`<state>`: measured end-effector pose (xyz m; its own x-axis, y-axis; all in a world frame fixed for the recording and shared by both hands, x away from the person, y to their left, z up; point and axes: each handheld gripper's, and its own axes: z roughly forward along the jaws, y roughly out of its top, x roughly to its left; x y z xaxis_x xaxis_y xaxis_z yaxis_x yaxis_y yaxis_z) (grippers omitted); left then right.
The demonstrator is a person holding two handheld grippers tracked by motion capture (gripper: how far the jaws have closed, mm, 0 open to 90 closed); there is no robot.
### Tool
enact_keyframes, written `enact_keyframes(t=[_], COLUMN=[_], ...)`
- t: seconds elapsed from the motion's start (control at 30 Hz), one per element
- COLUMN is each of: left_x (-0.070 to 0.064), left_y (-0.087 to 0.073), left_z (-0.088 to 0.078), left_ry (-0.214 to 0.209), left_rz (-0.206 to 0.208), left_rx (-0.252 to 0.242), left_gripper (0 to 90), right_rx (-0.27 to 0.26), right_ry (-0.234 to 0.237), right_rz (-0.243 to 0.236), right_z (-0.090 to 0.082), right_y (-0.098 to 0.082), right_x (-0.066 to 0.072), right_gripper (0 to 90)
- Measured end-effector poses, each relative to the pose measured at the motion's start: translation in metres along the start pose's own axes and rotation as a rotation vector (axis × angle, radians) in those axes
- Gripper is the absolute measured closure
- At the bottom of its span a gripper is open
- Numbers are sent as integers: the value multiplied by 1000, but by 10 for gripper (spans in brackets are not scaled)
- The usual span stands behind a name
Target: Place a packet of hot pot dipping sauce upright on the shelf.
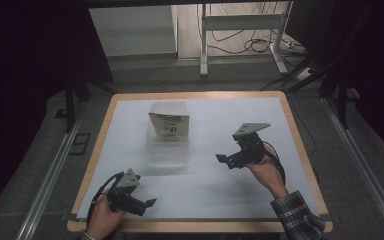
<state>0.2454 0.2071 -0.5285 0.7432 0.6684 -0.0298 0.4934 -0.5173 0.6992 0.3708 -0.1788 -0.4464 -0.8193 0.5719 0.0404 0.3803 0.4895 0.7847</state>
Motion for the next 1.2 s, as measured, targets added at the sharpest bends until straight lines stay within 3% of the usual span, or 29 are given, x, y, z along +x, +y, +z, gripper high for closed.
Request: enact_keyframes(t=[0.4, 1.2], left_x=[0, -1], left_y=[-1, -1], left_z=[0, 2], left_ry=[22, 33], left_rz=[15, 24], left_rx=[0, 1], left_gripper=[14, 13], right_rx=[30, 4], right_ry=[-23, -113], right_rz=[24, 40], right_z=[-11, -56], right_y=[-24, -54], right_x=[0, 2], right_gripper=[0, 0])
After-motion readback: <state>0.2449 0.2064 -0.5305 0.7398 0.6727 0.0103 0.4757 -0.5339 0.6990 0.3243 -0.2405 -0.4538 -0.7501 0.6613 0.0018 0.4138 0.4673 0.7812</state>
